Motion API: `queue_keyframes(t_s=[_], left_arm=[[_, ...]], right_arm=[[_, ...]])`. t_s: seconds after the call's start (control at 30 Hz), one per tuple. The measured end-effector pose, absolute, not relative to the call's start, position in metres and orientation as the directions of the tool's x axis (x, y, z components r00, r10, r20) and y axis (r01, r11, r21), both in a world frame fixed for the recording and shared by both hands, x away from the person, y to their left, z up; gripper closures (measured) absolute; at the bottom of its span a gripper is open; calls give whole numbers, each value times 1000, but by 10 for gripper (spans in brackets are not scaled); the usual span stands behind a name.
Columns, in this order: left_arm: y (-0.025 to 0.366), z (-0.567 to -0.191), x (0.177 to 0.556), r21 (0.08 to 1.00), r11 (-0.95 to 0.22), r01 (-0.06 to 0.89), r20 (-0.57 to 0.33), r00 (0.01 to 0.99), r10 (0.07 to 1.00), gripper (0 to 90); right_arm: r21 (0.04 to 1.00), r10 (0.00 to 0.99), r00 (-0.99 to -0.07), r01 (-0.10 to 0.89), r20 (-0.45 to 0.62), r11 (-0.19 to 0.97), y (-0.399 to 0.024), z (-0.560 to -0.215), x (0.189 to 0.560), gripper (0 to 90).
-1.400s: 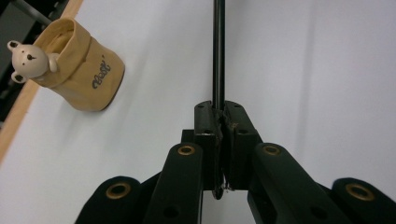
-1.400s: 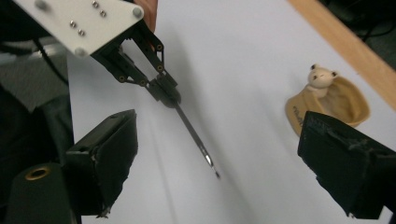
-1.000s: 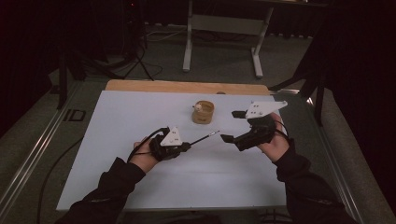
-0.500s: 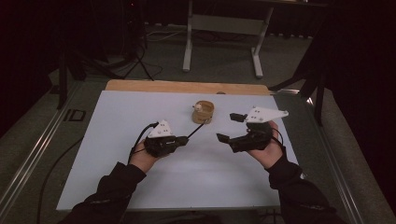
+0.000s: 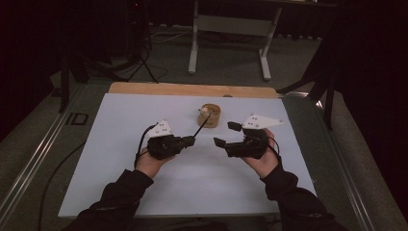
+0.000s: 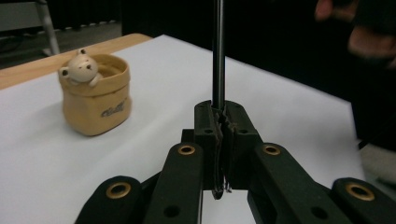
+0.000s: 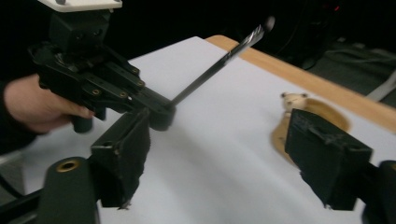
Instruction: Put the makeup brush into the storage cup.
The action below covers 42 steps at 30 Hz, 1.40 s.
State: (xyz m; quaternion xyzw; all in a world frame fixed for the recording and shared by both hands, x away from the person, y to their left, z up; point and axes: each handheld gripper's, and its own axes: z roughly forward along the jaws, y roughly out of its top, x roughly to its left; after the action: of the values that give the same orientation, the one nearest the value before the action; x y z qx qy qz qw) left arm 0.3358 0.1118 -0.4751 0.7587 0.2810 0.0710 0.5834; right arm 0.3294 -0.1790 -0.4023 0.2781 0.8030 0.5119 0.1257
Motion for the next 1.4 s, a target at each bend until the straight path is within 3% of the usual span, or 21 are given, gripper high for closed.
queue_keyframes(t_s=[0.17,0.43,0.63,1.03,1.13,1.17,1.33,1.4], left_arm=[[112,-480,336,918,-86,386,-297,817,494,866],[112,-489,337,882,21,470,-432,790,436,866],[110,-495,338,826,115,552,-553,755,353,866],[105,-500,337,827,91,554,-554,778,297,865],[104,-500,337,829,91,551,-551,780,296,865],[104,-501,338,823,86,562,-561,778,283,865],[103,-503,338,820,73,567,-562,777,282,864],[102,-503,338,823,67,564,-558,780,284,864]], right_arm=[[885,620,-760,410,196,223,-174,-410,335,315],[871,611,-730,473,306,130,-172,-411,342,336],[833,569,-701,551,430,50,-166,-412,352,420],[785,564,-645,620,515,-7,-157,-411,368,559],[780,553,-648,626,524,-6,-156,-412,370,615],[775,554,-648,632,522,8,-154,-413,371,686],[772,537,-660,635,525,26,-151,-415,371,814],[777,535,-667,629,518,32,-150,-414,370,823]])
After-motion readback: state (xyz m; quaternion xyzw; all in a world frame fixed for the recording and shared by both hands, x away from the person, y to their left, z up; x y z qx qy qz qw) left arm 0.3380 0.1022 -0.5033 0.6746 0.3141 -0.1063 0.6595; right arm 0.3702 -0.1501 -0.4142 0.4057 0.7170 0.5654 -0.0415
